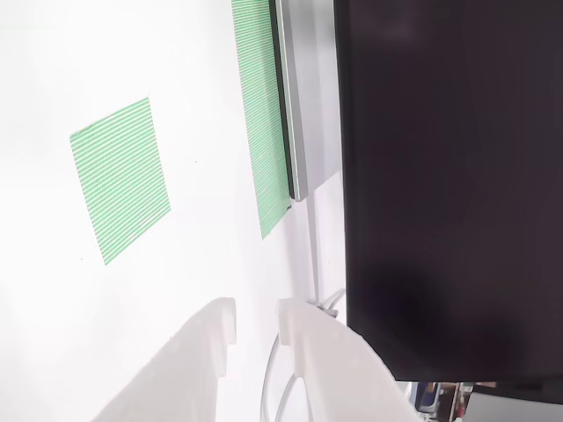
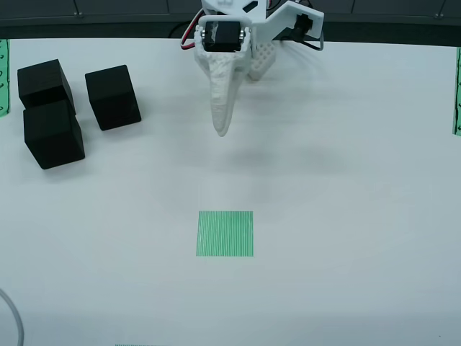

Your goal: Stack 3 Blocks on the chosen place.

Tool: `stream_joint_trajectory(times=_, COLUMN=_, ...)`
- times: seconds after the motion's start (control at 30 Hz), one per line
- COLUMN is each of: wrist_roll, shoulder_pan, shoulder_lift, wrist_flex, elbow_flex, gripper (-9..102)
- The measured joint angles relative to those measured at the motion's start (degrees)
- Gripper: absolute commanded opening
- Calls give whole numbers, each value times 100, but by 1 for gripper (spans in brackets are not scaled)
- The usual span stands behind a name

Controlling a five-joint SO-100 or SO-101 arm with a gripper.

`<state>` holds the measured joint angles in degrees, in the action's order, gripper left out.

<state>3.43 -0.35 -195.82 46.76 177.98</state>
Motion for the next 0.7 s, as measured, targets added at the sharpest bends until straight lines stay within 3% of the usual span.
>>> stream_joint_trajectory(times=0.7, wrist_roll=-18, shoulder_pan=-62, shoulder_lift=-9, wrist_flex=0, elbow_flex=0, gripper=1)
